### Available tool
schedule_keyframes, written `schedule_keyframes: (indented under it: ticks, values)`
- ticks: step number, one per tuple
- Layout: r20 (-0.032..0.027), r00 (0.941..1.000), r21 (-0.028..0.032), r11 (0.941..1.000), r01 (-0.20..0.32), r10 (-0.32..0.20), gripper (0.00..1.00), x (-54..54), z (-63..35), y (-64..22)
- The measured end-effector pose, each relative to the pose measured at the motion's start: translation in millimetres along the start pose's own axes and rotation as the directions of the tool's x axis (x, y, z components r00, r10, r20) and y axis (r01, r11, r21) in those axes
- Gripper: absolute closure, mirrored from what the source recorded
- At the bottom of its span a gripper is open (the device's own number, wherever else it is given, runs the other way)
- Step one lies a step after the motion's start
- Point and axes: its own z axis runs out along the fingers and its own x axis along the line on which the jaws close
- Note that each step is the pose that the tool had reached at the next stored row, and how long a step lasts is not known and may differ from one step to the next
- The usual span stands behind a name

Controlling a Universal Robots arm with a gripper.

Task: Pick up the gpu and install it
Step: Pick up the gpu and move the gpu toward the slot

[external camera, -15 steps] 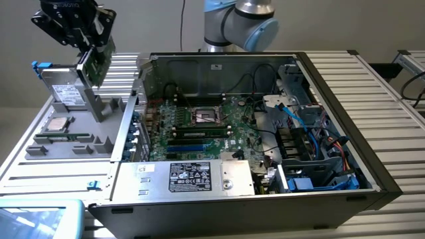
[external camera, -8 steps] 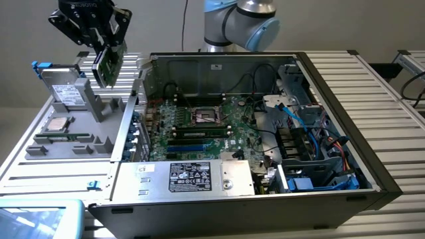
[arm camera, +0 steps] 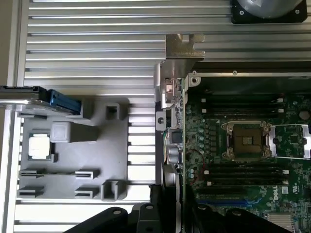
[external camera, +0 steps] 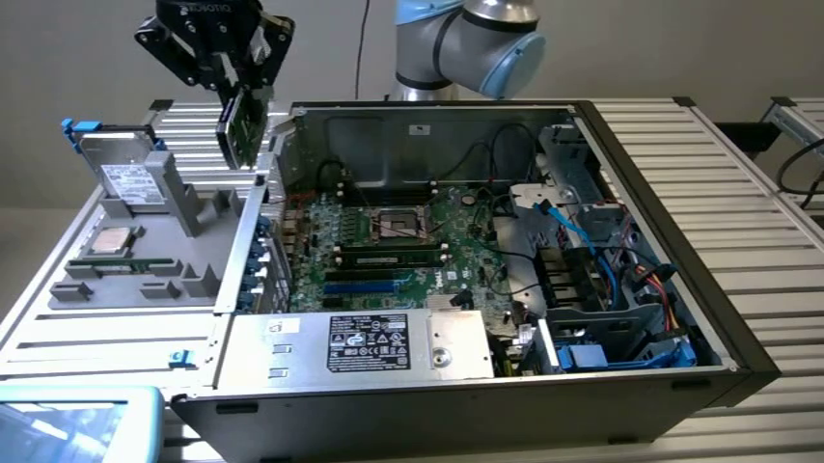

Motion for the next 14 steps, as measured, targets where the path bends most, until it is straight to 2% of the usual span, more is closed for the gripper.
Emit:
schedule_keyframes:
  ticks: [14]
  values:
    - [-0.0056, 1.0, 0.0001, 1.0, -0.001, 0.001, 0.72, -63.8, -0.2, -0.4]
